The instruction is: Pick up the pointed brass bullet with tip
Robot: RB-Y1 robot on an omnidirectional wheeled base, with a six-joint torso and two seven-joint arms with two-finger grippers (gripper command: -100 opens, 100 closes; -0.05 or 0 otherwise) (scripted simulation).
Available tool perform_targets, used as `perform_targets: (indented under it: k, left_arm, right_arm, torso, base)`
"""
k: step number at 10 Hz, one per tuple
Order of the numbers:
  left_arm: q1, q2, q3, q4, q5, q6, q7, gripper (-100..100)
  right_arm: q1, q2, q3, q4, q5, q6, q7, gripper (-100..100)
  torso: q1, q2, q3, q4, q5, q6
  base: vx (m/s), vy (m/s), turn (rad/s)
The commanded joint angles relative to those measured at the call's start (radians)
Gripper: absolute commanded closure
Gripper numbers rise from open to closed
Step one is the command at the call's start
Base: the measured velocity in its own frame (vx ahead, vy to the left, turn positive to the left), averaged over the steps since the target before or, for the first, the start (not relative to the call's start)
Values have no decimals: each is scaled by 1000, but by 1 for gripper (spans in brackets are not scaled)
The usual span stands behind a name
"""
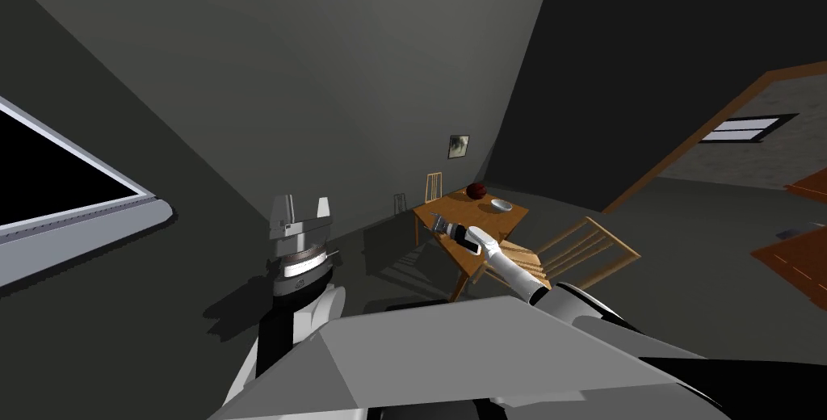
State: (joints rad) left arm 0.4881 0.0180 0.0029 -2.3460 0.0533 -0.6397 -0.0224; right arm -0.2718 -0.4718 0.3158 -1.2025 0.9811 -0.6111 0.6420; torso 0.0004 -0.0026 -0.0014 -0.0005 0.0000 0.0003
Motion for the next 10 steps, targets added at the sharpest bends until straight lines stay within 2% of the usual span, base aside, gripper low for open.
perform_targets:
  k: [1,2,3,4,5,6,7,8,10]
  left_arm:
    - [0,0,0,0,0,0,0,0]
    - [0,0,0,0,0,0,0,0]
    - [0,0,0,0,0,0,0,0]
    - [0,0,0,0,0,0,0,0]
    - [0,0,0,0,0,0,0,0]
    - [0,0,0,0,0,0,0,0]
    - [0,0,0,0,0,0,0,0]
    - [0,0,0,0,0,0,0,0]
    - [0,0,0,0,0,0,0,0]
  right_arm:
    - [-12,-11,6,50,22,-8,18,-100]
    - [-33,-24,24,97,61,-16,49,-100]
    - [-33,-24,24,122,71,-16,49,-100]
    - [-51,-38,42,171,110,-24,80,-100]
    - [-51,-38,42,191,118,-24,80,-100]
    - [-67,-52,59,244,154,-32,109,-100]
    - [-67,-52,59,259,164,-32,109,-100]
    - [-81,-65,76,288,202,-40,138,-100]
    - [-81,-65,76,324,207,-40,138,-100]
  torso:
    - [0,0,0,0,0,0]
    - [0,0,0,0,0,0]
    - [0,-1,-1,0,0,0]
    - [0,-1,0,0,0,0]
    - [0,-1,-1,0,0,0]
    - [-1,0,0,0,0,0]
    - [-1,0,0,0,0,0]
    - [-1,0,0,0,0,0]
    - [-1,-1,0,0,0,0]
  base:
    - [38,1,34]
    - [48,5,45]
    - [48,2,28]
    - [51,0,28]
    - [42,-3,28]
    - [41,-10,44]
    - [34,-9,23]
    - [53,-9,35]
    - [32,-5,14]
